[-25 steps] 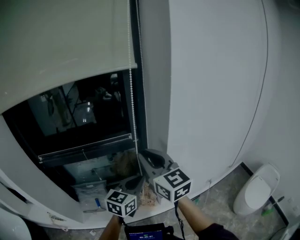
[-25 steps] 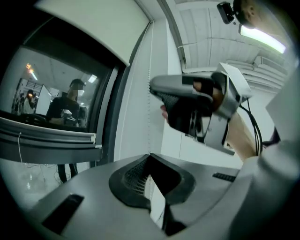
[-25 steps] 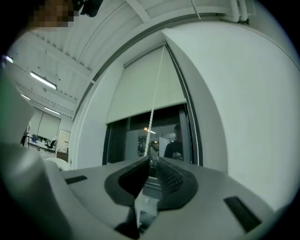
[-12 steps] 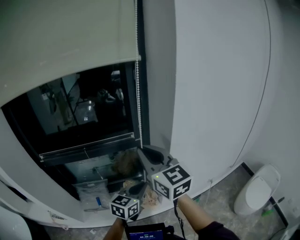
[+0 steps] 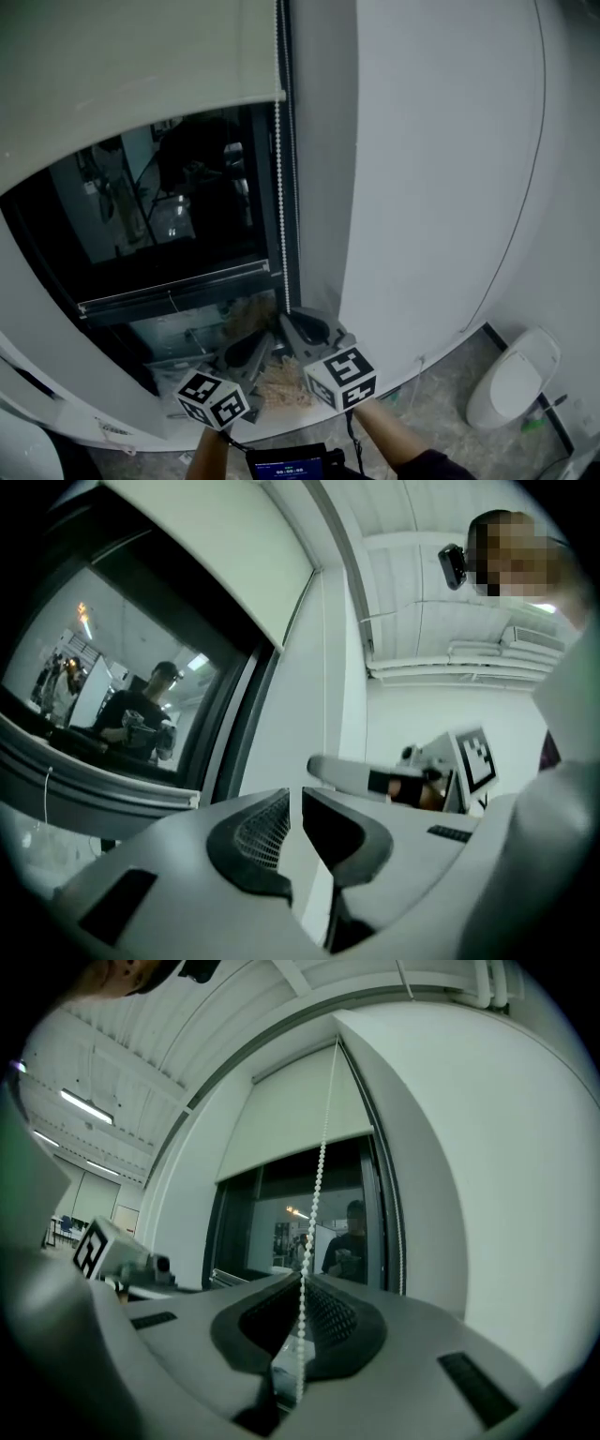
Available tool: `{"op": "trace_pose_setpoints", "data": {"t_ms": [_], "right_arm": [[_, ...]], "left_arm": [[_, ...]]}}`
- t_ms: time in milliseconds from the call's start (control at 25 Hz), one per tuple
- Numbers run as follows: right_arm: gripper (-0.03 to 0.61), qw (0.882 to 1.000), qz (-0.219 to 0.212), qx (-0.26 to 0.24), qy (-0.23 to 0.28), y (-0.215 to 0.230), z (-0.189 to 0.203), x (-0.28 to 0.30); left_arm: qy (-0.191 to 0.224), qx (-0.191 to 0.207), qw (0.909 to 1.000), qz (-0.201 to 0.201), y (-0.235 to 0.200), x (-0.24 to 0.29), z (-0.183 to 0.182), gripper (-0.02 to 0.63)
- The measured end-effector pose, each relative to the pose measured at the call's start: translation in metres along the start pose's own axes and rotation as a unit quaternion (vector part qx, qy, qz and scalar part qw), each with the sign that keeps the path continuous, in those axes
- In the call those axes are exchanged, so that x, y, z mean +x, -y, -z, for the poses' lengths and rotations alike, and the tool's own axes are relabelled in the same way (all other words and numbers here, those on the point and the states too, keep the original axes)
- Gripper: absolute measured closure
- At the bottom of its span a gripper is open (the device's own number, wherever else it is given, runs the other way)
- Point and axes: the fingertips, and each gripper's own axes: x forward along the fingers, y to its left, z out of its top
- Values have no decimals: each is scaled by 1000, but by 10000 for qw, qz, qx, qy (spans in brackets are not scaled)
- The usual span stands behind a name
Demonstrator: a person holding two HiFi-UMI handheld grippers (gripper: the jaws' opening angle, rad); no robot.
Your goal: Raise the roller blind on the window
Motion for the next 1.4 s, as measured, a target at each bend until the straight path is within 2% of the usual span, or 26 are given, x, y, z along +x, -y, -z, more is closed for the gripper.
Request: {"op": "trace_pose_setpoints", "data": {"t_ms": [280,480,640,840,960,1120,1280,1400], "right_arm": [[560,9988,-151,218,-400,-19,51,-1],[558,9962,-279,378,-738,-34,87,-8],[560,9928,-263,482,-1065,-41,127,-17],[558,9872,-112,626,-1464,-35,168,-32],[558,9807,-245,483,-1881,-36,183,-38],[557,9837,-337,492,-1695,-28,157,-39],[555,9911,-247,367,-1256,-5,105,-31],[514,9956,-352,214,-838,5,57,-19]], "left_arm": [[337,446,9982,235,19,17,-66,598],[389,715,9959,388,31,34,-82,598],[346,683,9965,344,33,38,-79,600],[85,501,9980,367,31,41,-43,601],[108,523,9984,190,26,38,-29,603],[-4,499,9987,35,14,38,-13,603],[-256,336,9990,-125,-4,36,21,603],[-462,291,9984,-165,-8,35,45,603]]}}
